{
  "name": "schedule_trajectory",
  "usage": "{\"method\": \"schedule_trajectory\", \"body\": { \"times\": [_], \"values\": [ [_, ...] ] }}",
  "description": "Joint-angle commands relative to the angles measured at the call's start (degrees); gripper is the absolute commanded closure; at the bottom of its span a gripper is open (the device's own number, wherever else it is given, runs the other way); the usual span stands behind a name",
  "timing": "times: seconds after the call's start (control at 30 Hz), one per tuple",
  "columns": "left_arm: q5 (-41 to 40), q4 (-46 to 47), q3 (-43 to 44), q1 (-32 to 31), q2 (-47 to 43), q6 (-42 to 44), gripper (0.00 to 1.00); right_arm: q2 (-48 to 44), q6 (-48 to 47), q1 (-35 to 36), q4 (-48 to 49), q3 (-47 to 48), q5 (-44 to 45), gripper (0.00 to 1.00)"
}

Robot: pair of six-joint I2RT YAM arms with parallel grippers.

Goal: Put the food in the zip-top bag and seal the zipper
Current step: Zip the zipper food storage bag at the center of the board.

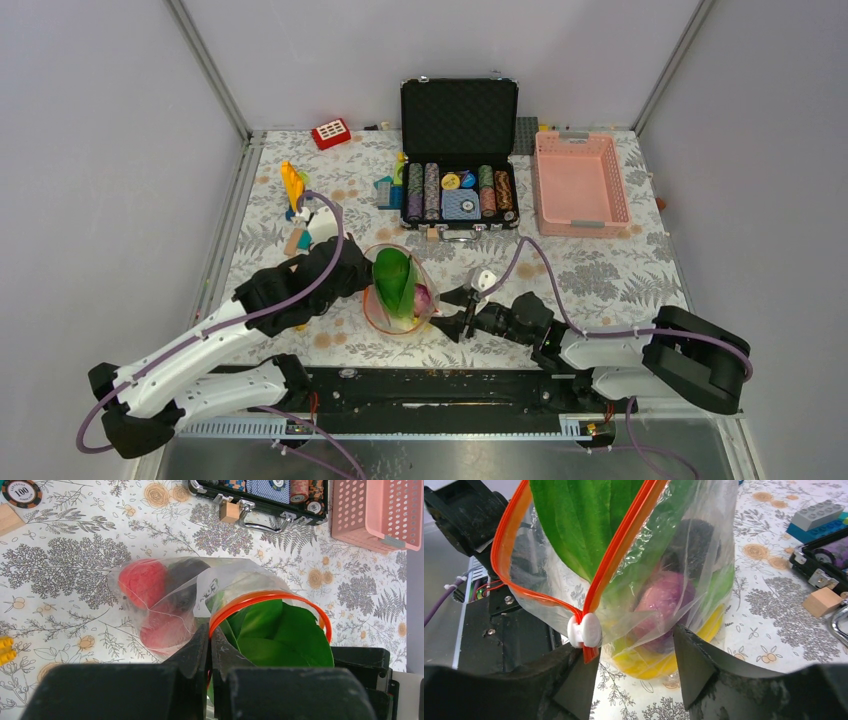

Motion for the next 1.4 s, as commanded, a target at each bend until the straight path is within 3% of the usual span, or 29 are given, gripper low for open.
{"method": "schedule_trajectory", "body": {
  "times": [0.0, 0.13, 0.23, 0.43, 0.63, 0.8, 0.9, 1.03, 1.07, 1.23, 1.37],
  "values": [
    [-1.45, 1.41, -0.09, 0.39, -0.22, -0.87, 1.0, 2.66, 0.66, -0.67, 9.25, 1.52, -3.8, 0.42],
    [-1.93, 0.96, -0.54, 0.72, -0.54, -1.68, 1.0, 2.14, 0.82, -0.88, 8.71, 1.41, -4.63, 0.69],
    [-2.17, 0.7, -0.96, 1.12, -1.1, -1.91, 1.0, 0.11, 0.62, -1.03, 7.73, 0.9, -4.0, 0.84],
    [-2.3, -0.23, -0.6, 1.8, -0.94, -1.72, 1.0, -5.28, 1.07, -1.03, 2.95, 1.28, -2.24, 1.0],
    [-2.59, -1.69, -0.38, 2.28, -1.08, -1.66, 0.99, -12.91, 2.27, -1.12, -10.03, 4.21, 2.95, 1.0],
    [-3.09, -4.57, 0.16, 2.8, -1.15, -1.01, 0.81, -19.34, 4.37, -1.12, -27.26, 9.34, 8.43, 1.0],
    [-1.93, -5.01, 0.49, 2.93, -2.57, 2.17, 0.57, -20.45, 4.7, -1.12, -36.44, 12.41, 8.53, 1.0],
    [0.55, -4.37, 1.63, 2.92, -4.58, 7.27, 0.09, -20.02, 5.16, -1.19, -42.86, 15.5, 8.62, 1.0],
    [1.33, -3.92, 1.97, 2.86, -5.05, 8.6, 0.05, -19.64, 5.3, -1.25, -44.66, 16.36, 9.07, 1.0],
    [3.44, -1.98, 3.45, 2.9, -7.38, 12.36, 0.06, -19.12, 5.43, -1.69, -48.74, 18.13, 11.05, 1.0],
    [9.44, 5.19, 2.8, 2.91, -8.42, 16.16, 0.23, -20.41, 4.85, -2.22, -49.79, 17.78, 11.27, 1.0]
  ]
}}
